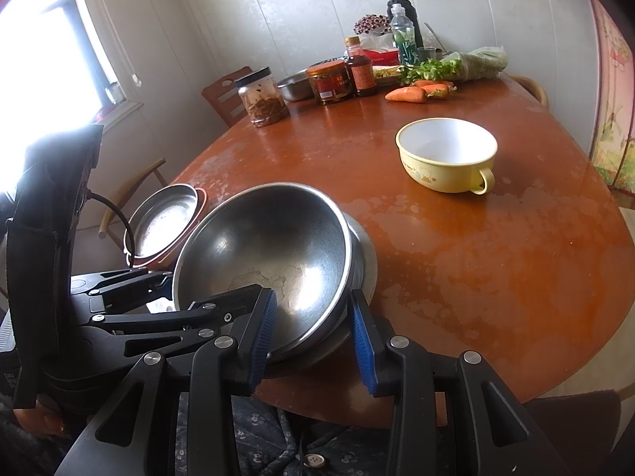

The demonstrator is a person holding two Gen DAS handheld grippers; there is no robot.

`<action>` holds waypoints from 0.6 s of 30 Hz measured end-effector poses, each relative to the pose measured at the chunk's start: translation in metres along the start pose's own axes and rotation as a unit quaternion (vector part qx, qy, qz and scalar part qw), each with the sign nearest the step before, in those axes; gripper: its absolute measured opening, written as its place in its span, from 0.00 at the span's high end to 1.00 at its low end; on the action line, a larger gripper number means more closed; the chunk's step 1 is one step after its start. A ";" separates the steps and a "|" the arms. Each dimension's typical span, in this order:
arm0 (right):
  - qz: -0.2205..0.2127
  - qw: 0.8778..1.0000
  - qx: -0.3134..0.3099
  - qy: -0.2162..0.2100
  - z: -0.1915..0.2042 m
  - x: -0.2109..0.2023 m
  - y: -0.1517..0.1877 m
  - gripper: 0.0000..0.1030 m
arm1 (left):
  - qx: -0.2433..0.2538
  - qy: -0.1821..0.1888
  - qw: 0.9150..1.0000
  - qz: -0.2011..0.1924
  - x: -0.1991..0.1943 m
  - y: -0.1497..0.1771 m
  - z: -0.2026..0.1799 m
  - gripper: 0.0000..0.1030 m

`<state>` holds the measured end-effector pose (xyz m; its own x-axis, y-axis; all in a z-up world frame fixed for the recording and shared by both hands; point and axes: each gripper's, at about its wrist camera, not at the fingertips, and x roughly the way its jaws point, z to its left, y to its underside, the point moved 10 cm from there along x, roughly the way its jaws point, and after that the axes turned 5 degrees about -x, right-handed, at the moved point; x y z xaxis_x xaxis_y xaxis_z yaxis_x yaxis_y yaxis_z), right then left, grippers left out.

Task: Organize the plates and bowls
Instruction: 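Open both tools to release the small steel bowl and withdraw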

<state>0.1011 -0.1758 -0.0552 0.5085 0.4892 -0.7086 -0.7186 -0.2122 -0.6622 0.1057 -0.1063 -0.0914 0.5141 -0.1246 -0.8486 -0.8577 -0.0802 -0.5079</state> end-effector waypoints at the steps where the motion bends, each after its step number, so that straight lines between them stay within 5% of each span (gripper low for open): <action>1: 0.000 1.000 0.000 0.000 0.000 0.000 0.000 0.61 | 0.000 0.001 1.000 0.000 0.000 0.000 0.000 0.59; 18: 0.002 1.000 0.020 -0.015 -0.008 0.000 -0.002 0.55 | 0.006 -0.004 1.000 -0.001 0.000 -0.001 0.000 0.58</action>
<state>0.1064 -0.1822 -0.0564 0.4910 0.5134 -0.7038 -0.7395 -0.1815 -0.6483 0.1070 -0.1060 -0.0909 0.5155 -0.1169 -0.8489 -0.8569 -0.0694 -0.5108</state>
